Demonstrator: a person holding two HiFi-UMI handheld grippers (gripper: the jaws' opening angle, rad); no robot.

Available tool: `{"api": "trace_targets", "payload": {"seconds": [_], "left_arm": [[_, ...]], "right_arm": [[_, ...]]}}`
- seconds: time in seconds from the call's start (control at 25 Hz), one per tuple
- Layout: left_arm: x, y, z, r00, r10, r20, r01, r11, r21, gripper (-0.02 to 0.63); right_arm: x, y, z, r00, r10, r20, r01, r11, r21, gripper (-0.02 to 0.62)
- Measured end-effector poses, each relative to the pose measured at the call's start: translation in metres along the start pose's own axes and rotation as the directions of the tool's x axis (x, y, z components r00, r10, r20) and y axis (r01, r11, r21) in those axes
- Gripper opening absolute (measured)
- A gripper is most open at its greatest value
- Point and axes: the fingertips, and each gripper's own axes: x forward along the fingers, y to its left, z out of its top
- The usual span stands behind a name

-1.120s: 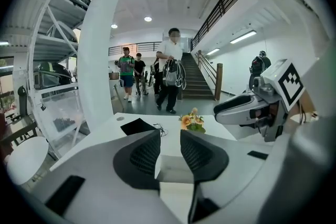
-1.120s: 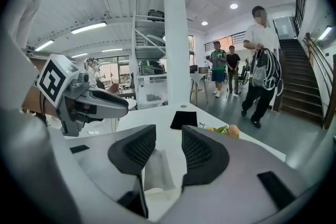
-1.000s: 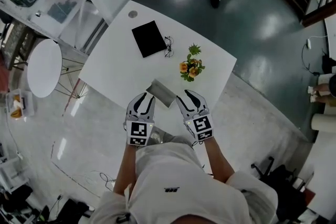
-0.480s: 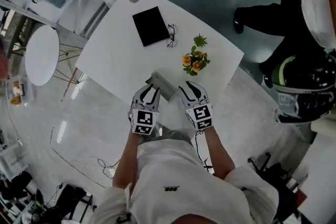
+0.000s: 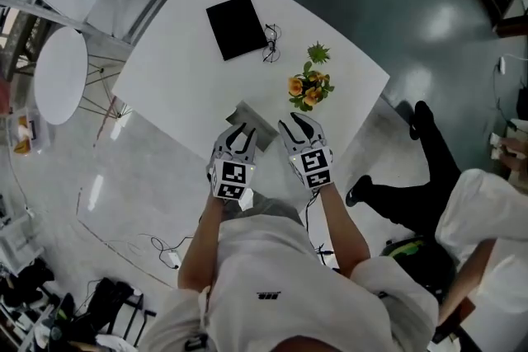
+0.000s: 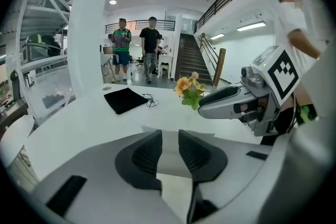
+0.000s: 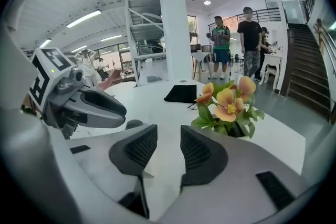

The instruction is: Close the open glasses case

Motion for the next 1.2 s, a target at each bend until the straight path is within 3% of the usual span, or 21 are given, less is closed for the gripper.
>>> {"api": "trace_targets", "payload": {"seconds": [0.6,1.2], "left_arm": [[0.029,-0.006,-0.030,0.994,-0.069,-0.089,0.066,0.997,-0.031,0.109],[0.042,-0.016,-0.028,0.992,-0.098,-0.085,0.093,0.994,-0.059,0.109]], "right_arm": [[0.029,0.002,-0.022,0.998,-0.018,-0.052,0.020,0.999,0.027,0.140],[0.027,0.011,-0.026,0.998,-0.023,-0.056,0.025,0.999,0.040,0.140]]}}
